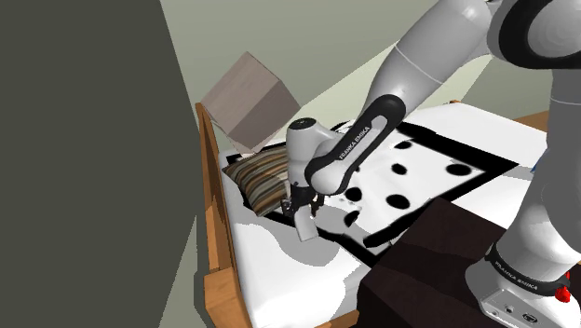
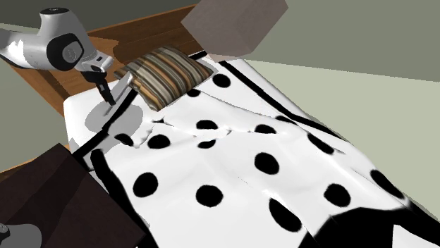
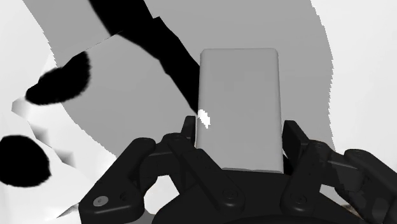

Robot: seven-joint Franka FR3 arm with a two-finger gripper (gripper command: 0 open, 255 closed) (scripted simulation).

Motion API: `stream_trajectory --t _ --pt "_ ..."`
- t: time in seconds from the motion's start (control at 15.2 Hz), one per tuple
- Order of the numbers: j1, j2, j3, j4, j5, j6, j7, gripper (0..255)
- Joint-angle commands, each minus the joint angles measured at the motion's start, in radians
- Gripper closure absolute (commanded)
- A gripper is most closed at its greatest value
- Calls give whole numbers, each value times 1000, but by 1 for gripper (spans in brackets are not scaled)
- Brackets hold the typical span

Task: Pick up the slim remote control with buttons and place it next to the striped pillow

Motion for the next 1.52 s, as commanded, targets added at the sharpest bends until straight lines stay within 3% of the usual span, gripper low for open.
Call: stream_trajectory --t 0.0,0.73,0.79,1.12,1.45 --pt "5 30 -2 1 -6 19 6 255" --pt "10 69 -9 6 -16 53 13 255" --pt "11 71 -9 8 -16 52 13 0" --pt "10 69 -9 6 -16 53 13 0" --pt "-3 -43 10 -1 13 -52 -7 0"
